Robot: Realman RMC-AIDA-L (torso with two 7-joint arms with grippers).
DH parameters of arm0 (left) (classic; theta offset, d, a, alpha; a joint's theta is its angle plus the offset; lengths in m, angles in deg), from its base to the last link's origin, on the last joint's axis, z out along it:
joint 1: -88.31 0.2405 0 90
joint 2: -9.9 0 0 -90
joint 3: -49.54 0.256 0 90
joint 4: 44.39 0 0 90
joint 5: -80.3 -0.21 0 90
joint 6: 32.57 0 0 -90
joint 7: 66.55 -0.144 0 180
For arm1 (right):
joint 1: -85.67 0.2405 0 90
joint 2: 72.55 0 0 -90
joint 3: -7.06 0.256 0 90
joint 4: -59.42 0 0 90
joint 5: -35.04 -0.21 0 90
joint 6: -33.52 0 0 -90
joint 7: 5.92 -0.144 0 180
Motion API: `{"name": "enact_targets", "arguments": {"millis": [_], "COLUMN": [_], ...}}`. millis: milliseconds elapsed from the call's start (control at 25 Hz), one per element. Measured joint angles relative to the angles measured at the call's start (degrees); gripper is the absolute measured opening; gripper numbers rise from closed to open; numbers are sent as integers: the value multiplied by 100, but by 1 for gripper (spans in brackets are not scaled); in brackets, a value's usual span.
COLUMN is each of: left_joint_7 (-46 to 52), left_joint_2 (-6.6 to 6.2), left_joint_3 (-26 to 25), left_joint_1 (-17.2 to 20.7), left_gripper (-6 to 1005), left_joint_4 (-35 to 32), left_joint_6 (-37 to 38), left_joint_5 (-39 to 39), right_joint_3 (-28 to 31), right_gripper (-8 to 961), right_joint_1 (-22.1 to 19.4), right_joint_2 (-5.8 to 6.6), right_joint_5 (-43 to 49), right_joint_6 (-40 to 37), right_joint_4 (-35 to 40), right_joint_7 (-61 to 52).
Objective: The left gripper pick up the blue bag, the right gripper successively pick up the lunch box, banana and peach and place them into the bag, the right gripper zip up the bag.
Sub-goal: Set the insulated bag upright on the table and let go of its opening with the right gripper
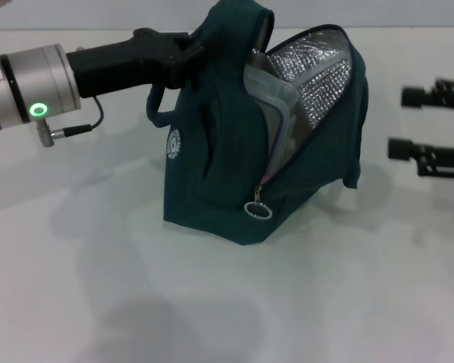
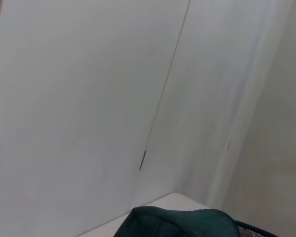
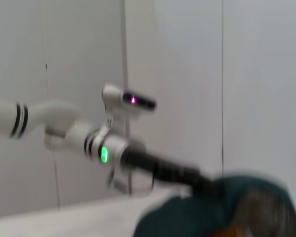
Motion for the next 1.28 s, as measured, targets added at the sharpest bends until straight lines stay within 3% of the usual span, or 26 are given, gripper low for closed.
{"name": "enact_targets", "arguments": {"millis": [200,520,720,920,1280], "left_joint_7": [-2,-4,-31,-131,-562], "left_joint_2": [-2,13,31,51,81], "left_joint_3": [1,0,0,-1,0], "left_joint_1": [-28,-37,-48,0,72], "left_gripper": [43,43,43,43,43], "left_joint_4": [0,0,0,0,432], "left_joint_6": [0,-6,-9,-48,-49], "left_joint_5": [4,0,0,1,332], "right_joint_3": [60,-11,-223,-233,-190], "right_gripper": [722,705,695,684,319], "right_joint_1": [155,1000,1253,1232,1075], "right_joint_2": [-9,-74,-80,-80,-81], "right_joint_5": [923,1599,1646,1567,1198], "right_joint_6": [200,403,642,776,915], "right_joint_4": [-254,-1368,-1723,-1828,-2051], "right_joint_7": [-299,-375,-365,-229,142]}}
